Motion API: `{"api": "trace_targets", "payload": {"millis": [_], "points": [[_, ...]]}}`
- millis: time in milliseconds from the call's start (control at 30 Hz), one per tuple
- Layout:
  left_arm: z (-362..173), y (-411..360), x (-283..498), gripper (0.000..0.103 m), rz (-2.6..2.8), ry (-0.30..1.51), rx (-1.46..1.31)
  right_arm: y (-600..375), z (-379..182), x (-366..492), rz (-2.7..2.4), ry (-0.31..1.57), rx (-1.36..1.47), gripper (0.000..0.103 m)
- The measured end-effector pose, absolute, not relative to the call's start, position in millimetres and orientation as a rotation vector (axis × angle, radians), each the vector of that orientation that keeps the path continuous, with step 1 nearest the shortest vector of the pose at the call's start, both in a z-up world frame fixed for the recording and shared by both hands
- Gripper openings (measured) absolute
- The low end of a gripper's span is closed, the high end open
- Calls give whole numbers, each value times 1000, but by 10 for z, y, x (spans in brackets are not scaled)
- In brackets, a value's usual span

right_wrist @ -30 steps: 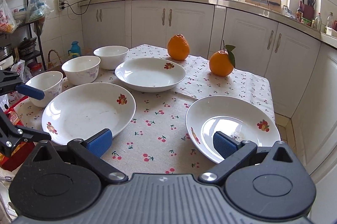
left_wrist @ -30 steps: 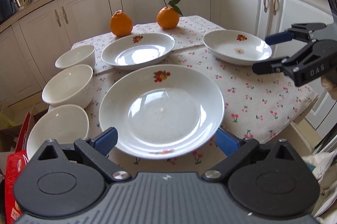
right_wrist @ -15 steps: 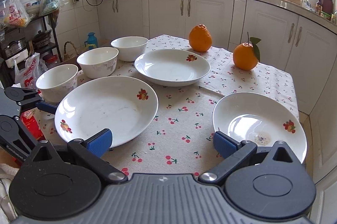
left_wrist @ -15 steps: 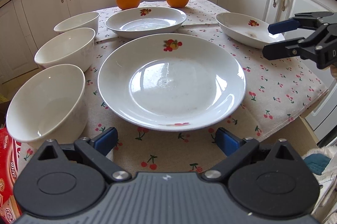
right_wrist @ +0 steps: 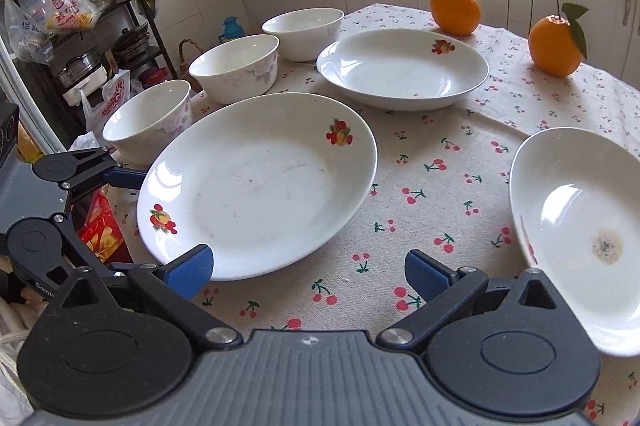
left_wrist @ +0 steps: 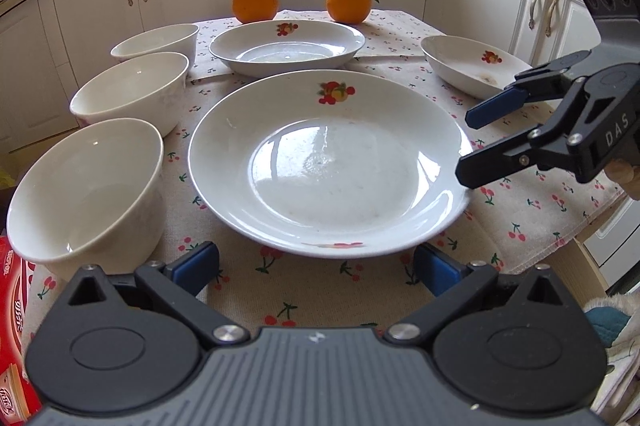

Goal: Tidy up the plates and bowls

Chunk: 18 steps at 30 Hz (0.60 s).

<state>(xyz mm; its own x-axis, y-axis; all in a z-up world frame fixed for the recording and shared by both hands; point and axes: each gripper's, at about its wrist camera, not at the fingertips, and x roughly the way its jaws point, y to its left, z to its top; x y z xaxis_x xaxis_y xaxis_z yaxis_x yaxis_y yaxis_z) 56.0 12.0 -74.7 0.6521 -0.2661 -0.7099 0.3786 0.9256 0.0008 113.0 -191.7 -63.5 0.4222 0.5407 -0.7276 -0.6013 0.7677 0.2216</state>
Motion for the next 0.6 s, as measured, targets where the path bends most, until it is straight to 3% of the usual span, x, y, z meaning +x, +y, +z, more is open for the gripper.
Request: {"api": "trace_targets", "payload": {"millis": [600], "points": [[-748,107,556,103,-364,769,153,-1559,-717,1655,833,958,-105,103]]}}
